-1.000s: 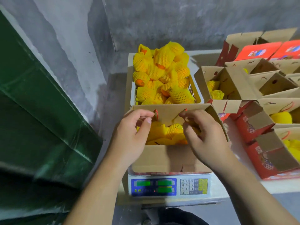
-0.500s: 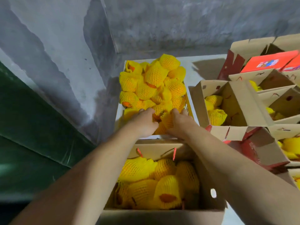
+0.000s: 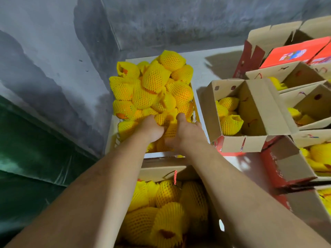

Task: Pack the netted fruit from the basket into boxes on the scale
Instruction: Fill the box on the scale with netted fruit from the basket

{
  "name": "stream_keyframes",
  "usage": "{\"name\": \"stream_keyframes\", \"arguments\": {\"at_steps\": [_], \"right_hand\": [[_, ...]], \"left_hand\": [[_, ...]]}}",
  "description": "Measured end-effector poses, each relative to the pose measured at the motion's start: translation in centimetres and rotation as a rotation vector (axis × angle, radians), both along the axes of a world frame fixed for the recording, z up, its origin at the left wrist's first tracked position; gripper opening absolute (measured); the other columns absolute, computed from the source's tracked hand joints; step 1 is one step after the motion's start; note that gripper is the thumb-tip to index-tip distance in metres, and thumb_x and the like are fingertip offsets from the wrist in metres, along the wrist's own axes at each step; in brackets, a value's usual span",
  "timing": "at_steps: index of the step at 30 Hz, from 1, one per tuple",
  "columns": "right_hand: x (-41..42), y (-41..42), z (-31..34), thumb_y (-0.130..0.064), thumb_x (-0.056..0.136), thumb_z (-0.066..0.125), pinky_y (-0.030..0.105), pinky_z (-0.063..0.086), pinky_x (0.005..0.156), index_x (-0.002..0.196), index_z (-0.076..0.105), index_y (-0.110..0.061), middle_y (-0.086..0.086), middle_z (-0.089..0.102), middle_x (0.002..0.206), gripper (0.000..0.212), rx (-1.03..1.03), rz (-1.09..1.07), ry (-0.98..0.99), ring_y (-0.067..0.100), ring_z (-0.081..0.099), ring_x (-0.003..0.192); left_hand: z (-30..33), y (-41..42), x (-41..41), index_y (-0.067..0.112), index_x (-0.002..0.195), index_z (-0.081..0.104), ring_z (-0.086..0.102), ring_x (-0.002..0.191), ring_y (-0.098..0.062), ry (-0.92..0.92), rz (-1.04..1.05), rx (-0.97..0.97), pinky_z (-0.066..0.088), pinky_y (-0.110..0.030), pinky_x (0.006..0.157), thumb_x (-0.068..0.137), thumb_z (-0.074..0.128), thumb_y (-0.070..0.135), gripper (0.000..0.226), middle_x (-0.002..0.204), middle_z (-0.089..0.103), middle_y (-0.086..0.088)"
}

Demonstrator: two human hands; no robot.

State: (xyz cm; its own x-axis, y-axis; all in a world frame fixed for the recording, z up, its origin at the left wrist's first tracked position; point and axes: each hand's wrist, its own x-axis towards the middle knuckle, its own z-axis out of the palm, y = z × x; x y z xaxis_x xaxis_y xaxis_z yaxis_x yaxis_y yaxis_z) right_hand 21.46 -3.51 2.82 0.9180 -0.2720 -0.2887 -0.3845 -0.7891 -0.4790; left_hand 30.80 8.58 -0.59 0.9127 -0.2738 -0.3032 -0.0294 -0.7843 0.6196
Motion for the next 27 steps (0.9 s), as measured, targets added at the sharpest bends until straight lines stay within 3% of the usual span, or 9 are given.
{"name": "stream_keyframes", "arguments": {"at_steps": [4, 6, 9, 12, 16, 18, 20, 24, 27], "right_hand": [[-1.6, -1.1, 2.2, -0.055, 0.084, 0.072, 0.042, 0.046, 0.087, 0.135, 0.041, -0.020, 0.010, 0.060, 0.097, 0.070, 0.144, -0.091, -0.158, 0.041, 0.047, 0.124], [-2.6, -1.4, 3.6, -0.058, 0.085, 0.074, 0.047, 0.052, 0.092, 0.137, 0.043, -0.021, 0.014, 0.066, 0.114, 0.071, 0.300, -0.133, -0.241, 0.040, 0.056, 0.118], [-4.7, -0.7, 5.7, -0.052, 0.091, 0.073, 0.052, 0.054, 0.094, 0.140, 0.042, -0.023, 0.007, 0.068, 0.118, 0.064, 0.549, -0.115, -0.354, 0.029, 0.067, 0.108], [-8.1, 1.2, 7.7, -0.041, 0.092, 0.075, 0.049, 0.053, 0.102, 0.145, 0.037, -0.023, 0.002, 0.064, 0.128, 0.068, 0.715, -0.028, -0.437, 0.017, 0.064, 0.117], [-13.6, 3.5, 9.3, -0.047, 0.075, 0.082, 0.050, 0.059, 0.090, 0.130, 0.045, -0.026, -0.003, 0.069, 0.113, 0.070, 0.793, -0.087, -0.545, 0.019, 0.070, 0.103], [-16.2, 3.6, 9.5, -0.047, 0.074, 0.084, 0.056, 0.058, 0.084, 0.124, 0.049, -0.023, 0.002, 0.068, 0.112, 0.066, 0.739, -0.095, -0.583, 0.029, 0.069, 0.102], [-18.3, 3.0, 9.7, -0.050, 0.074, 0.084, 0.055, 0.056, 0.086, 0.128, 0.051, -0.023, 0.000, 0.064, 0.119, 0.069, 0.593, -0.028, -0.568, 0.026, 0.065, 0.108], [-20.5, 2.3, 10.2, -0.058, 0.079, 0.075, 0.041, 0.043, 0.114, 0.152, 0.043, -0.032, -0.003, 0.043, 0.157, 0.084, 0.181, 0.122, -0.283, 0.016, 0.044, 0.142], [-21.5, 3.9, 10.5, -0.048, 0.091, 0.070, 0.040, 0.044, 0.112, 0.152, 0.046, -0.031, -0.003, 0.044, 0.155, 0.067, 0.153, 0.076, -0.399, 0.016, 0.045, 0.141]], "left_hand": [[3.1, -0.2, -1.6, 0.013, 0.142, 0.061, 0.060, 0.127, -0.035, 0.117, 0.233, -0.120, 0.049, -0.046, 0.109, 0.071, 0.062, 0.070, 0.091, 0.142, 0.064, -0.009], [4.8, -0.2, -2.5, 0.013, 0.141, 0.054, 0.067, 0.112, -0.029, 0.251, 0.351, -0.388, 0.057, -0.042, 0.095, 0.085, 0.072, 0.055, 0.072, 0.128, 0.067, -0.008], [7.9, 0.0, -4.8, 0.014, 0.141, 0.049, 0.073, 0.107, -0.029, 0.332, 0.425, -0.827, 0.062, -0.038, 0.074, 0.090, 0.075, 0.028, 0.059, 0.130, 0.068, -0.017], [10.7, 0.8, -8.6, 0.017, 0.146, 0.053, 0.073, 0.113, -0.033, 0.341, 0.467, -1.149, 0.062, -0.048, 0.088, 0.089, 0.073, 0.023, 0.060, 0.130, 0.071, -0.015], [12.6, 3.9, -13.8, 0.025, 0.152, 0.053, 0.063, 0.131, -0.033, 0.417, 0.424, -1.300, 0.048, -0.059, 0.112, 0.095, 0.060, 0.059, 0.066, 0.144, 0.064, -0.009], [12.6, 6.4, -15.8, 0.030, 0.154, 0.050, 0.065, 0.127, -0.030, 0.385, 0.516, -1.308, 0.055, -0.052, 0.104, 0.097, 0.055, 0.062, 0.065, 0.146, 0.063, -0.006], [12.3, 9.1, -17.9, 0.030, 0.148, 0.055, 0.068, 0.117, -0.027, 0.427, 0.620, -1.340, 0.061, -0.041, 0.087, 0.102, 0.052, 0.057, 0.053, 0.139, 0.065, -0.006], [11.9, 13.4, -21.5, 0.030, 0.138, 0.060, 0.068, 0.107, -0.023, 0.447, 0.679, -1.304, 0.050, -0.034, 0.082, 0.103, 0.052, 0.053, 0.043, 0.121, 0.073, 0.001], [11.9, 14.8, -23.7, 0.026, 0.145, 0.056, 0.067, 0.096, -0.023, 0.399, 0.609, -1.215, 0.045, -0.033, 0.076, 0.100, 0.054, 0.049, 0.050, 0.125, 0.072, -0.003]]}}
